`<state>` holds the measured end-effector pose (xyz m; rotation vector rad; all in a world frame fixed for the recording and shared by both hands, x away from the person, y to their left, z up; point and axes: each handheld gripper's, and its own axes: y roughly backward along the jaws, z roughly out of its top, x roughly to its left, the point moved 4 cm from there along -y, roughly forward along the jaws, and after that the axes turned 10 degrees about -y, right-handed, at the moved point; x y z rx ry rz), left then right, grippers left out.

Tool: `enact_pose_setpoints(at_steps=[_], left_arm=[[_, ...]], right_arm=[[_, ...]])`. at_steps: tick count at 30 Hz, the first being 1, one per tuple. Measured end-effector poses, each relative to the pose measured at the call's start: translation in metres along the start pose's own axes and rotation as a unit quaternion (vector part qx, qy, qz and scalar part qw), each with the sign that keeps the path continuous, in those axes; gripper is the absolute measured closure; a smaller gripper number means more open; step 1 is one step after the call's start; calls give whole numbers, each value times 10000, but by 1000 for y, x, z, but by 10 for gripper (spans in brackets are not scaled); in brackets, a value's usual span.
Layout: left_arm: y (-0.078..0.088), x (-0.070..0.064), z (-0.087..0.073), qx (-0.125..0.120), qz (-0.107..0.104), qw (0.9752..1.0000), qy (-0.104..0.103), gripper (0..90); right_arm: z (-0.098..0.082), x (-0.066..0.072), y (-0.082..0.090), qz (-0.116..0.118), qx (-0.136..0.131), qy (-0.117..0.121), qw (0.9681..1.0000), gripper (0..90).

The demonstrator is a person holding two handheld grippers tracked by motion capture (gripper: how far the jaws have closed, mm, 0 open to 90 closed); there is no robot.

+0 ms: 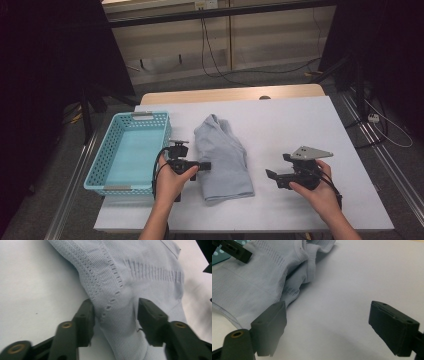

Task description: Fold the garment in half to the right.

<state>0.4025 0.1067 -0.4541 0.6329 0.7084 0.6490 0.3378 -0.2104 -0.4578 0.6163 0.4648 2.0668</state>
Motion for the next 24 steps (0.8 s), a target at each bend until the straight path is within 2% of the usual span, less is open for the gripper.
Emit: enact_pose_setpoints(at_steps=[3,11,12,14,16,18,19,21,22,24], left_arm=[[-2,-1,-2,9,-35,9999,135,429],[-16,-1,-4,51,-116,9994,317,426],[-18,-1,-4,104,-128,9995,265,422],[-22,-3,-3,81,-131,9994,320,423],[-25,-3,-3,160,-220,9993,258,433],[-30,-5,0,63,-198,9992,354,445],[-30,-5,0,119,-225,9992,315,446],[-34,-7,3,73,-228,9989,394,454],[-36,-7,4,93,-258,9990,350,464],[-40,-8,7,75,-270,9988,390,474]], right_arm=[[1,1,-1,15,11,11,10000,149],[0,4,-2,38,34,51,10000,148],[0,4,-2,40,31,57,10000,148],[-2,4,-1,26,43,40,10000,149],[-3,4,1,3,42,39,10000,149],[-4,2,4,-34,27,8,10000,149],[-4,2,5,-48,20,-12,10000,149],[-6,-1,9,-100,-7,-35,9999,148],[-7,-2,11,-118,-18,-70,9999,148],[-8,-4,14,-142,-41,-135,9998,149]])
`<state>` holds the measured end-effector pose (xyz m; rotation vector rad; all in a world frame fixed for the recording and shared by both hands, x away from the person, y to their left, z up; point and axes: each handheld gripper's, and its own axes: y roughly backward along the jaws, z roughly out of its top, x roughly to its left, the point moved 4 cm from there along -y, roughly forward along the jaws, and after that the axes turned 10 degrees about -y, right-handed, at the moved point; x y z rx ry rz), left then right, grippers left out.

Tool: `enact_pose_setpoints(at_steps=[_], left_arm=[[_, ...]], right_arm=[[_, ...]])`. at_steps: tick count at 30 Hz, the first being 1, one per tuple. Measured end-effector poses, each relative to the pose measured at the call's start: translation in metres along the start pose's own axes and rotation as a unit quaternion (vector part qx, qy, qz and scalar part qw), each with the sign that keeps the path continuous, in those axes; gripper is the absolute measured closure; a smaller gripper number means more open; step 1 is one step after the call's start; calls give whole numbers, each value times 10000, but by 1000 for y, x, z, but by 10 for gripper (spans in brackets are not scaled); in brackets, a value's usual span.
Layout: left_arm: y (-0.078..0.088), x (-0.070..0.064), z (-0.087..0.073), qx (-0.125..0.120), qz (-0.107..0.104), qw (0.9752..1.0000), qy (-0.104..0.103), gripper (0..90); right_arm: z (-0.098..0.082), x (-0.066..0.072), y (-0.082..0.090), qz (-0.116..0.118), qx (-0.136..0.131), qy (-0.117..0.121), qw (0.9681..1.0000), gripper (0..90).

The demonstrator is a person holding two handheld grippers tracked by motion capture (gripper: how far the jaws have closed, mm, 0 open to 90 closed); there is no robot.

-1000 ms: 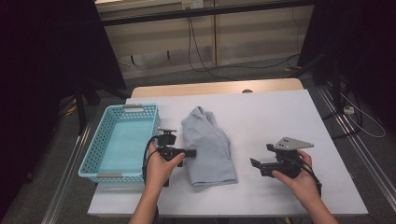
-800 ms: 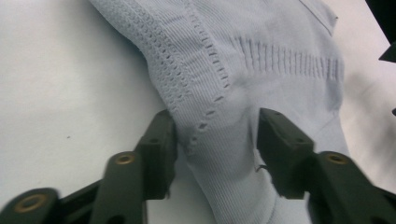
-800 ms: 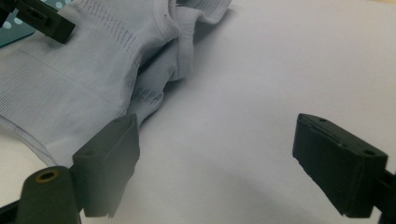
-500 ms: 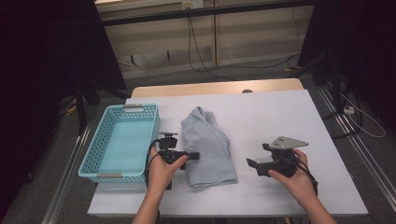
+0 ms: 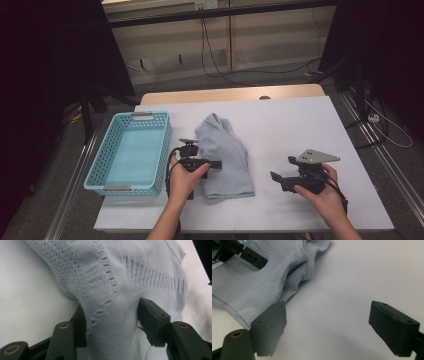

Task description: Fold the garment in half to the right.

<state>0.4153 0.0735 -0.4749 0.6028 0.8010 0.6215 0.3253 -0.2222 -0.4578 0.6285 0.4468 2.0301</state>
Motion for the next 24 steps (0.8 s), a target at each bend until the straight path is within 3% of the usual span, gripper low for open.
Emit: enact_pose_setpoints(at_steps=[9,16,24], left_arm=[[-16,-4,14,-63,-125,9999,80,514],[-23,-8,16,-88,-106,9999,53,655],[-16,-8,17,-87,-256,9996,112,716]], right_arm=[[-7,-9,10,-128,-15,-123,9998,148],[-10,-9,15,-153,-22,-115,9998,148],[-4,-5,12,-103,-63,-84,9999,146]])
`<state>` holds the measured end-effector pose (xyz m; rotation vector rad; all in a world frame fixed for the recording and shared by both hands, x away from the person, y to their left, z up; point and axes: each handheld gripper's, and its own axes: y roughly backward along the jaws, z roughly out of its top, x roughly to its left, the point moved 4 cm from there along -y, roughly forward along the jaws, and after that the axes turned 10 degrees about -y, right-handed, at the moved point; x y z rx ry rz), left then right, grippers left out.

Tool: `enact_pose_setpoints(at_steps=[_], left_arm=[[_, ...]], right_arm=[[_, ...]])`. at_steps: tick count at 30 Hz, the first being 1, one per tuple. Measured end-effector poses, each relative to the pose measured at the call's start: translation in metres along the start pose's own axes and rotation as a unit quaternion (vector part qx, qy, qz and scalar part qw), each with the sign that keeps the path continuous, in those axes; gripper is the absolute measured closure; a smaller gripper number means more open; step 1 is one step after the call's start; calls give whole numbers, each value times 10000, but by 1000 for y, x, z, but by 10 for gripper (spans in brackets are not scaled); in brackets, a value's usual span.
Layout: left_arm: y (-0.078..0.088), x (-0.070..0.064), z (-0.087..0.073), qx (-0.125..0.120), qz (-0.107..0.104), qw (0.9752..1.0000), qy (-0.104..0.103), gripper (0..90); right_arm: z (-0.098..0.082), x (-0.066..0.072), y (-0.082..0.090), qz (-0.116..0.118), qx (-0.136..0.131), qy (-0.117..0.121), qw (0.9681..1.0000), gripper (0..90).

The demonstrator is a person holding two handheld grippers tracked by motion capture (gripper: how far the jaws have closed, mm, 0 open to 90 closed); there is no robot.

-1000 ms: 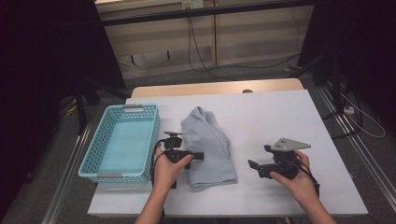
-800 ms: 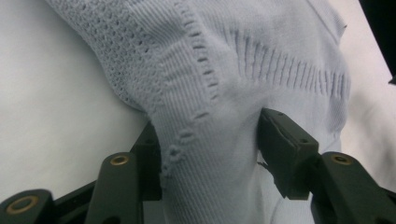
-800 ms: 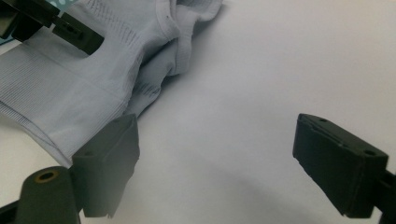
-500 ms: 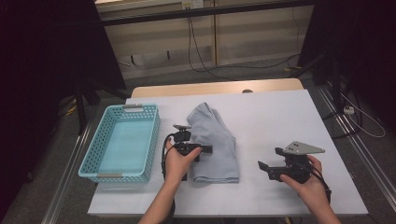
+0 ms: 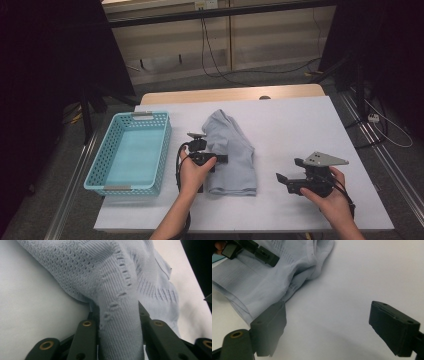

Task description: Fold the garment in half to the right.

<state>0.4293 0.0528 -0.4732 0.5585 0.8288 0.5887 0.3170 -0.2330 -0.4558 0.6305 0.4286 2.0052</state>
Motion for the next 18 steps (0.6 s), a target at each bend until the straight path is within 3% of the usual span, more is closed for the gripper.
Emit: enact_pose_setpoints(at_steps=[3,9,18], left_arm=[[6,-2,2,14,-48,10000,15,721],[17,-6,6,208,46,9998,37,722],[28,-9,18,555,148,9983,-116,722]], right_arm=[[2,1,-1,42,-14,2,10000,145],[1,3,-2,109,12,-14,9999,144],[5,4,-2,126,-27,-1,9999,141]])
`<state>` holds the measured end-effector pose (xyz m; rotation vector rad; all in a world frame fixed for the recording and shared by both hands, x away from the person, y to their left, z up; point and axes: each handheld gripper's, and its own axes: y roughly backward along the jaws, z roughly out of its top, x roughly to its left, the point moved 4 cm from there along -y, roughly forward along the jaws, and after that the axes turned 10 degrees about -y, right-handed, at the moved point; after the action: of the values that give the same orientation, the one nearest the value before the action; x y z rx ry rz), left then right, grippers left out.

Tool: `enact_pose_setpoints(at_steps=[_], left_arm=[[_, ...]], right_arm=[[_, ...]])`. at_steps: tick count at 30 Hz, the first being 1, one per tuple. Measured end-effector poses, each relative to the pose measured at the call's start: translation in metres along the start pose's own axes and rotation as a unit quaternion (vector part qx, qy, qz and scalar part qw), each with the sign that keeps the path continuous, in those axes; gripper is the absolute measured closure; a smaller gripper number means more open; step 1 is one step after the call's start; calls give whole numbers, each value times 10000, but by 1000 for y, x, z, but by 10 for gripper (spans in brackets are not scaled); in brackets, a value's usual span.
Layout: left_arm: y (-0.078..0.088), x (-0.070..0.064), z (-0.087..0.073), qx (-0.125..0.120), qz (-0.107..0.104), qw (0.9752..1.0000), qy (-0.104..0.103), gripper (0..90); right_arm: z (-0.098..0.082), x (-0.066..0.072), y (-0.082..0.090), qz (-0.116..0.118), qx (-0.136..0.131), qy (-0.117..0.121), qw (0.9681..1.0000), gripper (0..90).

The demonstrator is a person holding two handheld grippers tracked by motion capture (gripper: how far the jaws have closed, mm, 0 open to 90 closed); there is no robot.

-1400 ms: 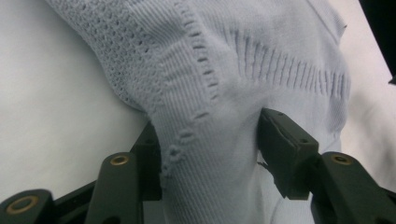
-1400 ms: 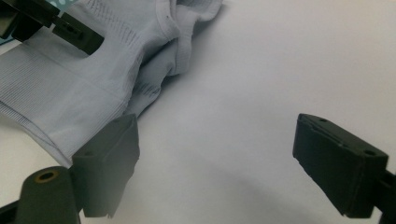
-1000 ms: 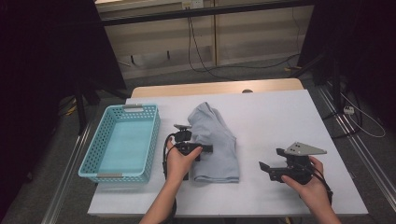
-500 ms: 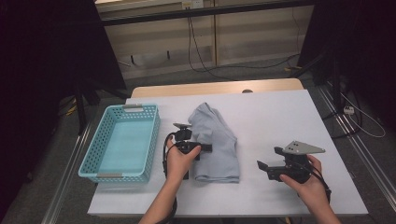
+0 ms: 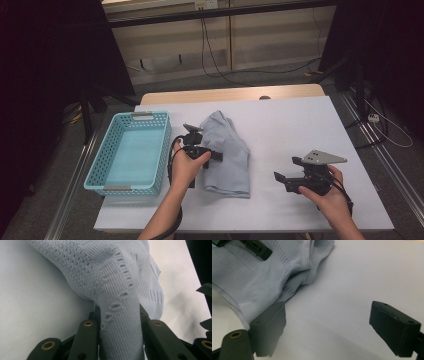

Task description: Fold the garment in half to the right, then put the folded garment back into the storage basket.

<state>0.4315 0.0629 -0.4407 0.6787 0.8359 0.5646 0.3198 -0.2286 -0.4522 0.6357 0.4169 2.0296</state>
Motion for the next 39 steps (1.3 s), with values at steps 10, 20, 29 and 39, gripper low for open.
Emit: enact_pose_setpoints(at_steps=[10,20,29,39], left_arm=[[14,-4,10,267,146,9994,-192,721],[26,-2,19,511,284,9978,-300,722],[37,-3,30,770,354,9954,-452,723],[52,-4,39,901,581,9925,-592,724]], right_arm=[[-1,1,1,18,36,14,10000,133],[0,-2,3,2,-32,-27,10000,133],[-3,1,3,59,27,11,10000,132],[-1,5,4,152,-35,7,9999,129]])
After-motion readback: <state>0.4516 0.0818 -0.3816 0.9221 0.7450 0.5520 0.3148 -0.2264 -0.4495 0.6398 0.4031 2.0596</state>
